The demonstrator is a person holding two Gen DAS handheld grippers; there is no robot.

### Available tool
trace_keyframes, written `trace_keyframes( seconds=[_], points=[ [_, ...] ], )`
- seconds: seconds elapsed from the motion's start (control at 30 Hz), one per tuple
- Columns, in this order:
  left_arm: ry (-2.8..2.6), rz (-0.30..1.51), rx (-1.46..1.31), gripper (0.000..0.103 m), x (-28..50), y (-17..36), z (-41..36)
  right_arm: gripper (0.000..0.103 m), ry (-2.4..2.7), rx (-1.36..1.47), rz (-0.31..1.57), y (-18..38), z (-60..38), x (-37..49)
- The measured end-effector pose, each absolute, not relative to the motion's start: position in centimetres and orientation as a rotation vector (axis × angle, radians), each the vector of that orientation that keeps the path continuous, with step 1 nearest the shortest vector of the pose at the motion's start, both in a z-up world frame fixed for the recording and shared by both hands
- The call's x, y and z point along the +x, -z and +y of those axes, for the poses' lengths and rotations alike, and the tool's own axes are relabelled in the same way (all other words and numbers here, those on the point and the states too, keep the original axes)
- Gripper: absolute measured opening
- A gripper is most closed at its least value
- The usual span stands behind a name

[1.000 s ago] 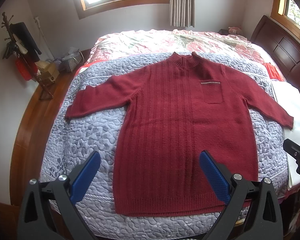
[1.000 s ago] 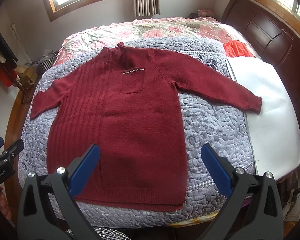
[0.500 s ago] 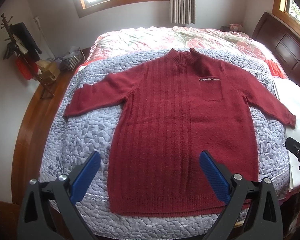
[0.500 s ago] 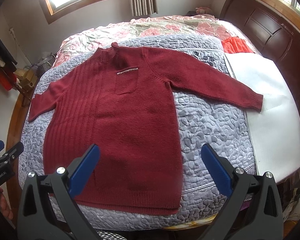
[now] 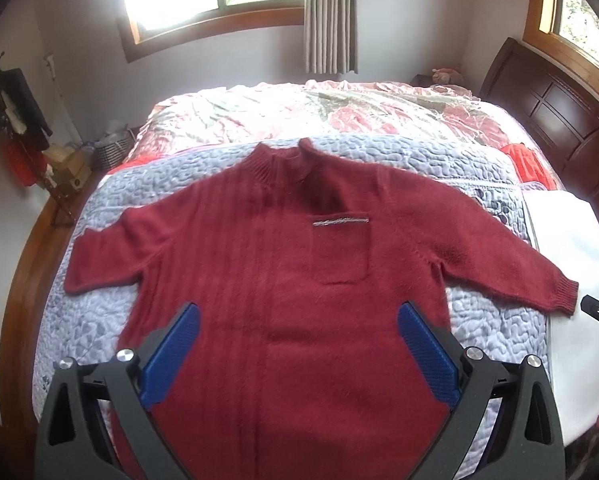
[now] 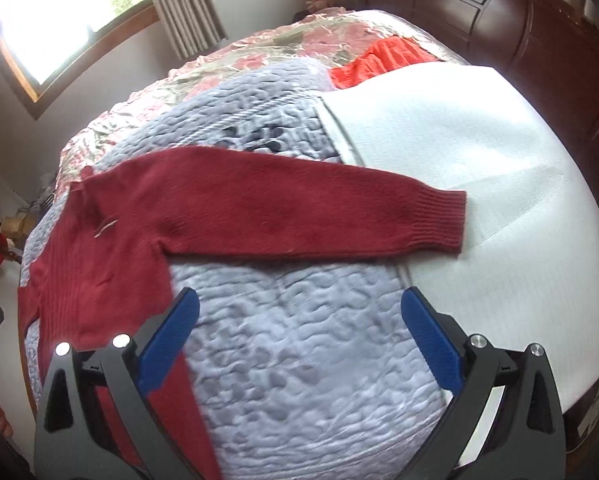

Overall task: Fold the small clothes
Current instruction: 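Reach the right tool to the sweater sleeve cuff and grasp it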

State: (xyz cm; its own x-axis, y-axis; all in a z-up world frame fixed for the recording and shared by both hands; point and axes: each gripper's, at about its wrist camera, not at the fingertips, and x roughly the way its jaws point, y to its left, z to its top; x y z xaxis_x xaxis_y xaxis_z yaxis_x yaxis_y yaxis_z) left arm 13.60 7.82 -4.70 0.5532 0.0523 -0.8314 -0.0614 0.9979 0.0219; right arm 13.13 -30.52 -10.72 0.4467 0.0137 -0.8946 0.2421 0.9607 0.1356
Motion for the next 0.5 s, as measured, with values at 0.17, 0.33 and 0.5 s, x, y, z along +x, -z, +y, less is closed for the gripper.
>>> trace_keyframes(
  seconds=[0.17, 0.33, 0.5],
  points=[
    [-0.025, 0.994, -0.035, 0.099, 19.2, 7.8, 1.5, 0.1, 0.213, 0.235, 1.161, 15.3, -38.0, 17.5],
    [0.004, 1.0, -0.02, 0.099, 22.0, 10.2, -2.6, 0.1, 0.265, 0.311, 1.237, 20.1, -44.6, 20.6],
    [-0.006, 1.017, 0.019, 0.099, 23.2, 11.8, -3.1, 0.1, 0.239, 0.334, 1.26, 22.0, -46.9, 21.4]
  ],
)
